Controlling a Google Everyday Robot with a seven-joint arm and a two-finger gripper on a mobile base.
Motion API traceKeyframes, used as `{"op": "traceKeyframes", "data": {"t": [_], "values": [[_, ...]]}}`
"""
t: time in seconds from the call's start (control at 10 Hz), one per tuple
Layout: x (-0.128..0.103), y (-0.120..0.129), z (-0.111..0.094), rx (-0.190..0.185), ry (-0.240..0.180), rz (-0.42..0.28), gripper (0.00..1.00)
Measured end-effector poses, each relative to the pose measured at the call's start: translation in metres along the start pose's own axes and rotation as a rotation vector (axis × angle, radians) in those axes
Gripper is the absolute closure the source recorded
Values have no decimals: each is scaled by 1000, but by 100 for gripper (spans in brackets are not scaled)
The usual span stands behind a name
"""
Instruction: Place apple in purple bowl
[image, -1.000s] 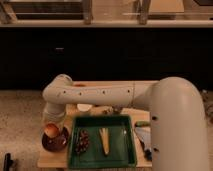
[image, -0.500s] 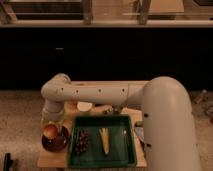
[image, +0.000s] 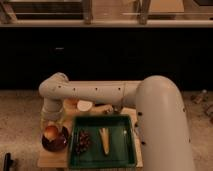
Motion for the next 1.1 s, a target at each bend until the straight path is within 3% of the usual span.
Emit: {"op": "traceKeyframes", "data": {"t": [0.1,0.4,1.1], "values": [[1,3,1,-26,-15,-4,47],[0,5,1,-33,-22,-13,21],[-1,5,3,-34,-21,-24,20]]}}
